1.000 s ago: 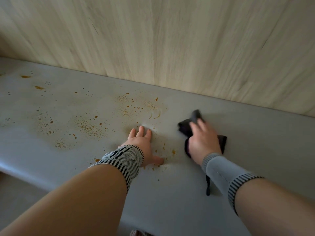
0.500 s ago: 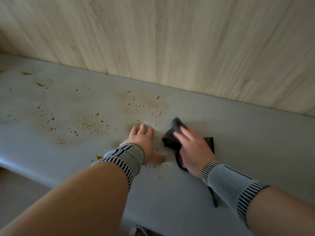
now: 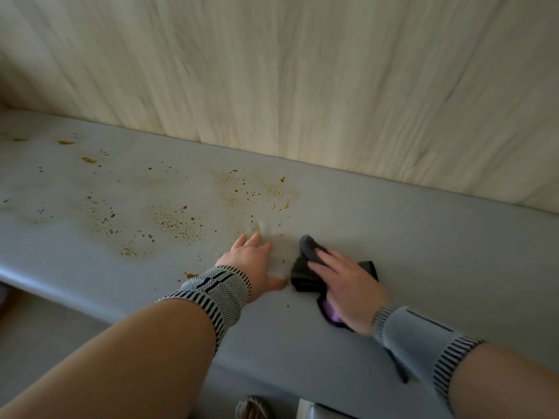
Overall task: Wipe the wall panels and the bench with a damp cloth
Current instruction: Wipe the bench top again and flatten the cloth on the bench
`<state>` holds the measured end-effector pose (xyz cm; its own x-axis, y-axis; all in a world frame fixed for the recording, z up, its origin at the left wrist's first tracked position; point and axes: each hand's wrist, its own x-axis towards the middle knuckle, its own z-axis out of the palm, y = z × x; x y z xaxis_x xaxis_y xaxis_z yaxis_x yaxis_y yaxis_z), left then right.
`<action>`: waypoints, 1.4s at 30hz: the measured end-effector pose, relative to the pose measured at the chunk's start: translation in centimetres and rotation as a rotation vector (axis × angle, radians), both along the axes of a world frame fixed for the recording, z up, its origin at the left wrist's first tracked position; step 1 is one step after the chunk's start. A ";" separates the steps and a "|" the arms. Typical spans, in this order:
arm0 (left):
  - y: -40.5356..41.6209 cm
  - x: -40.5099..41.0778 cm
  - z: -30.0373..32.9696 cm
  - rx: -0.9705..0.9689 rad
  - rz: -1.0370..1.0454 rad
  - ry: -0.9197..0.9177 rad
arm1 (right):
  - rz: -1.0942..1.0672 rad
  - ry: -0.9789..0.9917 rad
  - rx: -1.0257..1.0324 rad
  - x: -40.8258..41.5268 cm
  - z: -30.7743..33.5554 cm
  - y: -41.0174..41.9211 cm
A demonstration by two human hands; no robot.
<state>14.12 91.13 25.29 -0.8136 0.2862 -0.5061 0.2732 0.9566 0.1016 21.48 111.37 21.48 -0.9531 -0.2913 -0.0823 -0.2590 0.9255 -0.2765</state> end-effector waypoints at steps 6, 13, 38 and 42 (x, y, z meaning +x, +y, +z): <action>-3.8 2.6 0.3 -0.075 0.088 -0.042 | -0.683 0.008 -0.020 -1.5 0.7 1.6; -4.5 2.9 -0.9 -0.065 0.083 -0.084 | 0.075 0.019 -0.079 1.8 0.4 -4.5; -4.2 2.5 -1.4 -0.077 0.097 -0.108 | -0.003 -0.045 -0.059 -2.6 1.5 -8.3; -4.3 2.6 -1.5 -0.063 0.119 -0.125 | -0.178 -0.036 0.020 -3.8 0.9 -3.6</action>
<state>16.73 86.85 23.75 -0.7693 0.1564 -0.6195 0.1472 0.9869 0.0664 17.63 107.79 22.40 -0.9857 -0.1167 -0.1213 -0.0813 0.9611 -0.2639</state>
